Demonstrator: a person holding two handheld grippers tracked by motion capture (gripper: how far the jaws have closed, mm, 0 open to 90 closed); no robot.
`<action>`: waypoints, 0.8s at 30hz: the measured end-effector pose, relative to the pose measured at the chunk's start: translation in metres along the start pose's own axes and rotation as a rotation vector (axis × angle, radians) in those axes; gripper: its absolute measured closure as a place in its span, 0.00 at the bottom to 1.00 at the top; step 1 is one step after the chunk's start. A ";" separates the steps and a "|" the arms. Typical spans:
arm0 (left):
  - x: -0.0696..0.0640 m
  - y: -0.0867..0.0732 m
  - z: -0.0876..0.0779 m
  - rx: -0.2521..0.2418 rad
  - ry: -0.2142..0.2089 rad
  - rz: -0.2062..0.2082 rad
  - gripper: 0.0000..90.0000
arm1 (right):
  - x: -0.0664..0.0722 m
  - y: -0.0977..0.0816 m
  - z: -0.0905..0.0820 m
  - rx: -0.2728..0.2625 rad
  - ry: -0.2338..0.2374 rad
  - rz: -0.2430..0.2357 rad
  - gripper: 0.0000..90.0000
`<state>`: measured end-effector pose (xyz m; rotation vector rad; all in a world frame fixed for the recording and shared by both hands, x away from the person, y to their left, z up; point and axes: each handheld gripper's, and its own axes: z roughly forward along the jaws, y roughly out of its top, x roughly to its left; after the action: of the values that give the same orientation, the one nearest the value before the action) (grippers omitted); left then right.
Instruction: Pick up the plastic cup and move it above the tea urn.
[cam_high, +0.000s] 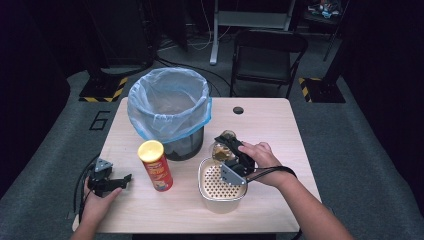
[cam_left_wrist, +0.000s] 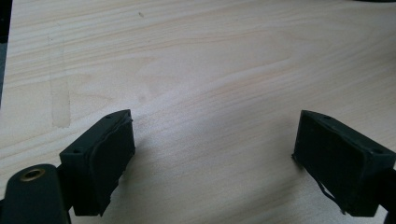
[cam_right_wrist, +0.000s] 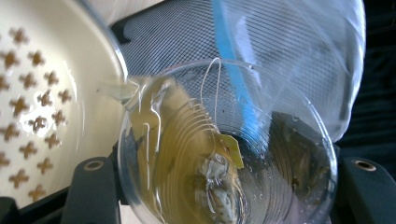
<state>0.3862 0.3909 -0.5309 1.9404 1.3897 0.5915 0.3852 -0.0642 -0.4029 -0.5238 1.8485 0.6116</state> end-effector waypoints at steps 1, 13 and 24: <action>0.000 0.000 0.000 0.001 0.000 0.001 0.13 | 0.002 0.001 0.000 0.004 -0.007 -0.027 0.38; 0.000 0.000 0.000 0.000 0.000 0.000 0.13 | 0.020 0.013 0.000 0.068 -0.229 -0.359 0.39; 0.000 0.000 0.000 0.000 0.000 0.001 0.13 | 0.030 0.017 -0.002 0.099 -0.223 -0.720 0.38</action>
<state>0.3863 0.3911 -0.5308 1.9413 1.3889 0.5914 0.3631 -0.0540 -0.4278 -0.9491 1.3405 0.0829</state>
